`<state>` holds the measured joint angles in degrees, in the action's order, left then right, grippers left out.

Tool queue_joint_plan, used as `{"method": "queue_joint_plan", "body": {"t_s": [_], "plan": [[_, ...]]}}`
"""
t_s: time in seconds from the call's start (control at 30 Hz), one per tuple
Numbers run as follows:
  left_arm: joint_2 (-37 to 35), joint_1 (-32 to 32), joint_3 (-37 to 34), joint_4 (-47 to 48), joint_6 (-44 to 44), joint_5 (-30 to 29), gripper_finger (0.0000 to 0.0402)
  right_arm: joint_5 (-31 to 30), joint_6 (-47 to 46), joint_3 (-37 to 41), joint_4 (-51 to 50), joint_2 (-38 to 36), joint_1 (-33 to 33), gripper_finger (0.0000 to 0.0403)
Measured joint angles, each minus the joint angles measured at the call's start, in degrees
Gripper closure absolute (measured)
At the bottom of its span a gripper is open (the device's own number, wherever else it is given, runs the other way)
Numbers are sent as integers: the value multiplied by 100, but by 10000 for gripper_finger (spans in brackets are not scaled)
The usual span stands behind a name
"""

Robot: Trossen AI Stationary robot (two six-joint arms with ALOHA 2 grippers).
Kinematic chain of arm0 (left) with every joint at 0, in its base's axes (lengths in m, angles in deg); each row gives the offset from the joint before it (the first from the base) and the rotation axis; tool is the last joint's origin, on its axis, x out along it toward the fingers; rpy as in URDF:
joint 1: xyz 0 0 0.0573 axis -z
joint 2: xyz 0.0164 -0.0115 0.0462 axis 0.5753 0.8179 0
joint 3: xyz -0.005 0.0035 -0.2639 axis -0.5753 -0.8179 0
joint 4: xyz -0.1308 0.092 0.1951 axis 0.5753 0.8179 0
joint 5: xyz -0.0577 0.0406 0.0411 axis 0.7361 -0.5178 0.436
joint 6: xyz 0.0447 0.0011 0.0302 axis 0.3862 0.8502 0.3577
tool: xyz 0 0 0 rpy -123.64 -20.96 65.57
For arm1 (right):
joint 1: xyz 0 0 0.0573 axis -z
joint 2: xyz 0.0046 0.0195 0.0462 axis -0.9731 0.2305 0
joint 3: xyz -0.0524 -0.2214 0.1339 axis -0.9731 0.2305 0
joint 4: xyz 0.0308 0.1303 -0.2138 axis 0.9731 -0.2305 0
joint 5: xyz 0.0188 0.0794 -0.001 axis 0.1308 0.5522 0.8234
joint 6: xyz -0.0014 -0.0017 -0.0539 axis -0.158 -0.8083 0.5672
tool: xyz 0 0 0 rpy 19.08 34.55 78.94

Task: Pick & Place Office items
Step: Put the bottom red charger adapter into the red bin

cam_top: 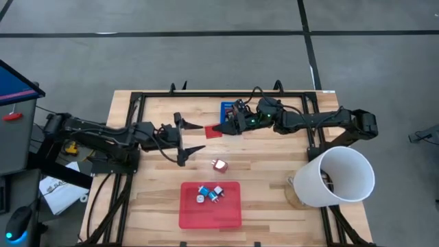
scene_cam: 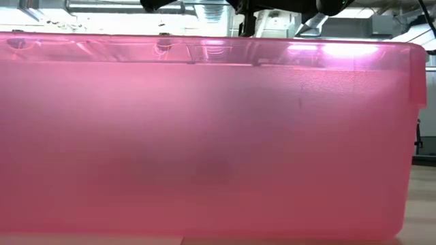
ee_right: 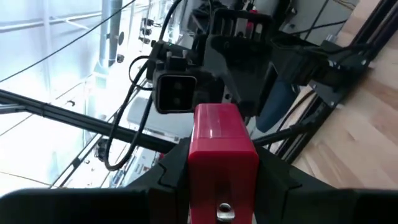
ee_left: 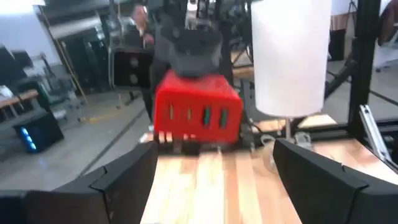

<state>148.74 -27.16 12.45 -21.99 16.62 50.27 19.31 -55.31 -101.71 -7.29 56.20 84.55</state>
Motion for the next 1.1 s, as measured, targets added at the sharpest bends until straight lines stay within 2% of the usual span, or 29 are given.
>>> {"method": "queue_joint_plan", "body": {"t_s": [0.23,0.4,0.6,0.7,0.83,1.1], "plan": [[-157,2,0,123,81,-70,84,82,45,0,-237,-2,-140,295],[85,2,-1,93,370,6,79,90,15,0,-258,-4,-150,295],[374,2,-4,-697,845,-220,73,-13,2,0,-275,-4,-146,295],[487,-54,1,-1063,966,-145,73,-25,-1,0,-273,-7,-145,295],[753,-66,0,-1142,974,-83,72,-25,-1,0,-282,-7,-120,295],[1192,-66,0,-2220,847,-81,73,-25,-1,0,-282,-7,-100,295]]}}
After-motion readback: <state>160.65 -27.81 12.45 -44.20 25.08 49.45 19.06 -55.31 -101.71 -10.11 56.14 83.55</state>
